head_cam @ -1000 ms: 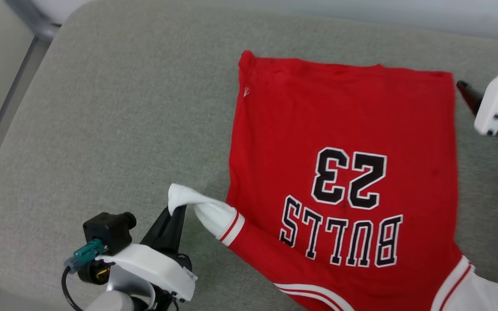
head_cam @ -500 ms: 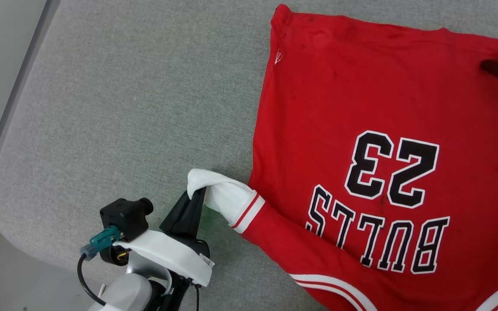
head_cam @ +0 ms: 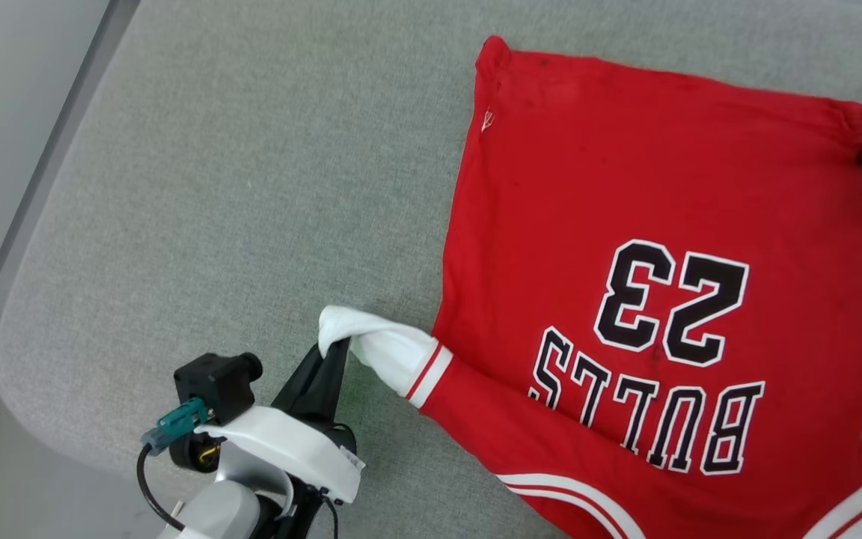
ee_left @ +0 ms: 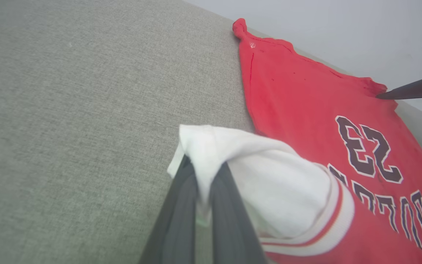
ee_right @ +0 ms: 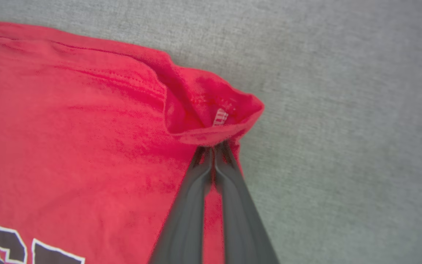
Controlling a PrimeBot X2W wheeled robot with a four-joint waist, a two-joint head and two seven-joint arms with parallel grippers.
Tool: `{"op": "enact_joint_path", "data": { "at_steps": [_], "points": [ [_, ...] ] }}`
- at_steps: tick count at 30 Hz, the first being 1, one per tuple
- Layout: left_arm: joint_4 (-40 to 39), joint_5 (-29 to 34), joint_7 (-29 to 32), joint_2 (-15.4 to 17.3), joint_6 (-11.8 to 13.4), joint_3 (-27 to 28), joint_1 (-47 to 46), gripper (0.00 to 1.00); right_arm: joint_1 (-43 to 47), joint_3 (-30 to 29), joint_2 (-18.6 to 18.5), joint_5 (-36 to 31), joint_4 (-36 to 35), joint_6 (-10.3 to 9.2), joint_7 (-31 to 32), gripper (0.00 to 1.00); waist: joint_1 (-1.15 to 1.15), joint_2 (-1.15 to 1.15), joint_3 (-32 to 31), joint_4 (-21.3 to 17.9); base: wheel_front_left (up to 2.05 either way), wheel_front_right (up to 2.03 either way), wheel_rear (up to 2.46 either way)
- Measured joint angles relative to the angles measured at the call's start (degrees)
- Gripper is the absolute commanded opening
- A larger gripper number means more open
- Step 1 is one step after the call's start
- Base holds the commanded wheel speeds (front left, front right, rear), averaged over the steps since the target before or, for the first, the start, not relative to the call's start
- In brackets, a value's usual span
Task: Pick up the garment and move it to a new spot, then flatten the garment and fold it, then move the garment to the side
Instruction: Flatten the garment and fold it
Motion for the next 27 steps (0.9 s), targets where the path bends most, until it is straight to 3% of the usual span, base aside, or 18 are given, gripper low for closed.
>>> {"op": "enact_joint_path", "data": {
  "at_steps": [8, 17, 21, 27],
  "points": [
    [0.5, -1.4, 0.8, 2.1, 2.7, 1.1, 4.9, 0.0, 7.3, 7.0, -4.2, 5.6, -7.8, 0.0, -1.2, 0.0, 0.0, 0.0, -7.1, -2.5, 0.0, 0.0, 0.0],
    [0.2, -3.8, 2.4, 4.7, 6.2, 2.3, 12.2, 0.0, 31.8, 8.0, -8.9, 16.5, -25.0, -0.01, 0.4, 0.0, -0.01, 0.0, -16.4, -7.8, 0.0, 0.0, 0.0],
    [-0.4, -4.8, 3.6, 5.9, 7.6, 2.7, 15.3, 0.0, 45.3, 4.3, -8.2, 18.7, -34.3, -0.01, 1.7, 0.0, -0.01, 0.0, -19.9, -10.7, 0.0, 0.0, 0.0],
    [-1.4, -5.9, 4.9, 7.3, 9.1, 3.3, 18.6, 0.0, 64.9, -1.9, -2.1, 19.3, -46.2, -0.01, 2.4, 0.0, -0.02, 0.01, -23.9, -14.8, 0.0, 0.0, 0.0]
  ]
}}
